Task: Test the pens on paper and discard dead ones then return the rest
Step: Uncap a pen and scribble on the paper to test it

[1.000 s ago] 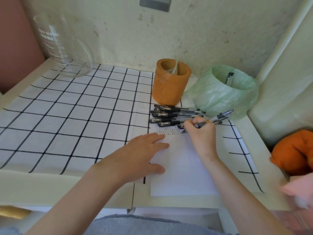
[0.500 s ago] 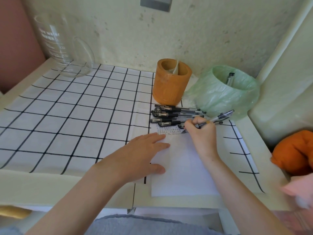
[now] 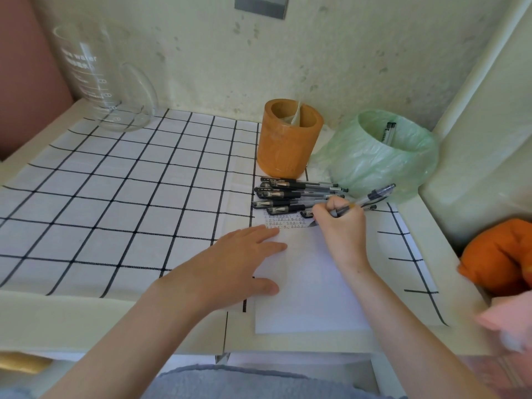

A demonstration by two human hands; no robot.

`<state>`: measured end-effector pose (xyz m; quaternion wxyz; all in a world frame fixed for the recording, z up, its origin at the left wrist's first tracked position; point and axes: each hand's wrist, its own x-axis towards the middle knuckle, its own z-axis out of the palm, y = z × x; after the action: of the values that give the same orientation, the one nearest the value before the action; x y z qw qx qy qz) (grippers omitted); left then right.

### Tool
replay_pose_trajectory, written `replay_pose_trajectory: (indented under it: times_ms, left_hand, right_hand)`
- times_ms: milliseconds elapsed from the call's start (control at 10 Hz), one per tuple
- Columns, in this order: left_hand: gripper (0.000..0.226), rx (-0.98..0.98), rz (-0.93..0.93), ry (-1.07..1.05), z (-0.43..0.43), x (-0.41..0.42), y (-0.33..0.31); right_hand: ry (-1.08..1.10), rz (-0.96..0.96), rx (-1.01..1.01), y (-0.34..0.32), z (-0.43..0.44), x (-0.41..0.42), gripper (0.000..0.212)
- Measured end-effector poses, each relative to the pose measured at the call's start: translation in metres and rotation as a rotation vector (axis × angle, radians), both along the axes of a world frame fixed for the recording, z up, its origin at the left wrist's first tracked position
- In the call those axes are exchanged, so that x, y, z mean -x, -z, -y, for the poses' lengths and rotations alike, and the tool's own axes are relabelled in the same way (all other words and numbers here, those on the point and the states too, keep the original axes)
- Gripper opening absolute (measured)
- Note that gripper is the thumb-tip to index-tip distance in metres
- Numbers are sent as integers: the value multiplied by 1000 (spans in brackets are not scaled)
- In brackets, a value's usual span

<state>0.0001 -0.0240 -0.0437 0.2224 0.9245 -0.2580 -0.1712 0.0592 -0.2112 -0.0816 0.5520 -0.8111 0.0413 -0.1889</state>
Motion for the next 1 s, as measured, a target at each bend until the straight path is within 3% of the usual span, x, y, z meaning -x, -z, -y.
replay_pose_trajectory:
  times_ms: [100,200,400,1000]
  left_hand:
    - [67,-4,1,3,0,0,0]
    - [67,-6,0,4,0,0,-1]
    - [67,-7,-6,1,1,-1,0]
    - [67,-6,-11,0,1,0,-2]
  right_hand:
    - [4,-8,-68,2,3,-4,28]
    - [-4,4,-122,1,5,-5,25]
    - [-24,39,-2,6,4,-5,41]
    - [-29,23,10,2,1,-2,46]
